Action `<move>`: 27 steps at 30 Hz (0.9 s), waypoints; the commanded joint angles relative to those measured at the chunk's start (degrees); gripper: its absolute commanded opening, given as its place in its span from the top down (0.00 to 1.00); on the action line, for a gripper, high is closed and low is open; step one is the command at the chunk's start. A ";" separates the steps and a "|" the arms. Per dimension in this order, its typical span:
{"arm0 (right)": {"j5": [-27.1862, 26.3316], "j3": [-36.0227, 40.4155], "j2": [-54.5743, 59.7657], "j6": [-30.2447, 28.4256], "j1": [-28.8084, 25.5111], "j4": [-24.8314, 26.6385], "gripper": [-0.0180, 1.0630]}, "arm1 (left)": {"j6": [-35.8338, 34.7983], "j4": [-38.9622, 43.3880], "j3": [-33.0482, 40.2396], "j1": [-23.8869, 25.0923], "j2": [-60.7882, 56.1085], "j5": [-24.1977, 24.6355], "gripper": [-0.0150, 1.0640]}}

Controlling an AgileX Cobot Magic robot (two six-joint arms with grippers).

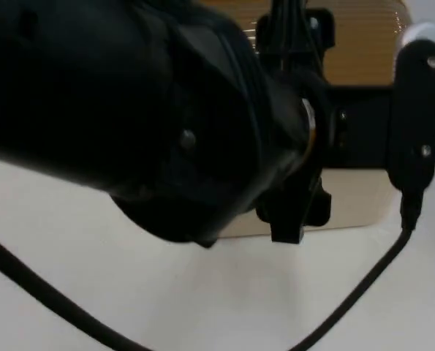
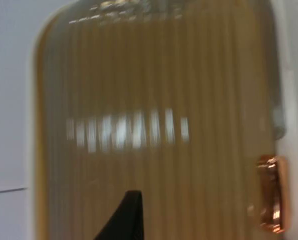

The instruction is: Open the box lid with the left hand, place the block into the box with the right hand, then close the box lid with the left hand.

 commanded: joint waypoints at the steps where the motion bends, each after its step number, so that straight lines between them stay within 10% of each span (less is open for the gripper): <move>1: 0.03 -0.51 -0.01 -0.46 -0.10 -0.51 0.01 | -1.74 0.77 -0.28 -0.33 2.25 0.73 0.07; 4: 0.03 -0.51 -0.01 -0.46 -0.10 -0.66 0.01 | -1.74 0.77 -0.28 -0.33 3.00 0.63 0.18; 13: 0.16 -0.51 -0.01 -0.05 -0.10 -2.97 0.01 | -1.74 0.48 -0.28 -0.12 3.00 0.05 0.99; 27: 0.16 -0.51 -0.01 0.02 -0.10 -3.01 0.01 | -4.57 2.42 -0.28 0.05 5.05 -4.29 0.99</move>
